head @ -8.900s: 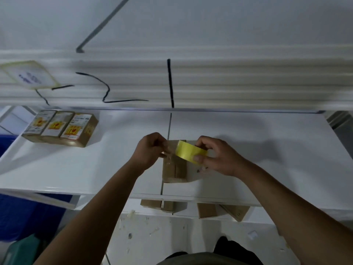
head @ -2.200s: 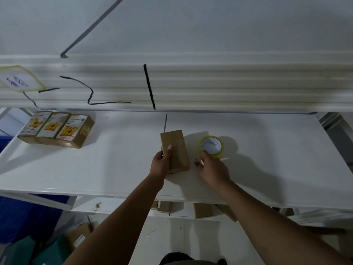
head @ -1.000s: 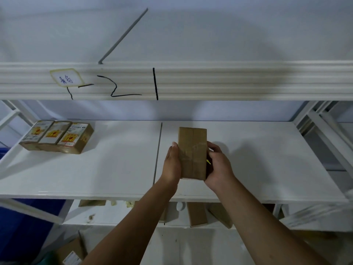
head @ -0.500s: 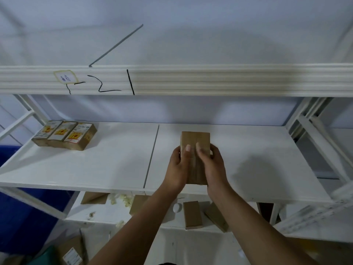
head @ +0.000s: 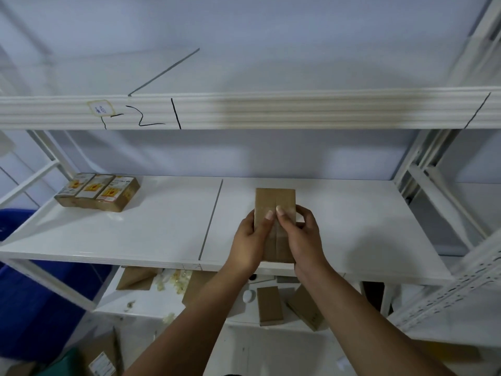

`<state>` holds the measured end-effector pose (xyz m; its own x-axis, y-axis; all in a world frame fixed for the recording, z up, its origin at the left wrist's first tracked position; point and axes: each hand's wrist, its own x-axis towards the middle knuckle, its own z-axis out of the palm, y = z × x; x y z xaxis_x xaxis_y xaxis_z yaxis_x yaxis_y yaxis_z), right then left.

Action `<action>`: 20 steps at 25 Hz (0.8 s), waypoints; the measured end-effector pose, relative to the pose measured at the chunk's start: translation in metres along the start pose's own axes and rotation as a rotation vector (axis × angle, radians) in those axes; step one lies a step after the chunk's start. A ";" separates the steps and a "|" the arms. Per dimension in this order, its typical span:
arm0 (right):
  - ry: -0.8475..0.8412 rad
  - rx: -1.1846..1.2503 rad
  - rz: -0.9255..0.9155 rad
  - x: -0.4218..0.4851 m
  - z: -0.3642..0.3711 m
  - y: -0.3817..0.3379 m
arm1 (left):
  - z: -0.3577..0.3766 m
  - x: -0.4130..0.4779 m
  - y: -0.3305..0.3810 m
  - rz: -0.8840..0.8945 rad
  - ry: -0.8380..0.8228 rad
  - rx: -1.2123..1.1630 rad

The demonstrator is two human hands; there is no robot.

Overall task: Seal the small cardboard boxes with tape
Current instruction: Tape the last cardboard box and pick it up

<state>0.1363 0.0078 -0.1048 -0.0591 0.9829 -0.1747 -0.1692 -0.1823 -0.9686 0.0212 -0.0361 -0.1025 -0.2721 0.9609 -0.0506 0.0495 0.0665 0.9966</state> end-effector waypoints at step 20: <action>-0.355 0.017 -0.059 -0.029 -0.014 0.005 | -0.023 -0.017 -0.007 0.138 0.284 -0.041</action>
<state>0.1506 -0.0215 -0.1073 -0.3862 0.9214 -0.0429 -0.1985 -0.1284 -0.9717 0.0034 -0.0591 -0.1072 -0.5235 0.8461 0.1003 0.0676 -0.0761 0.9948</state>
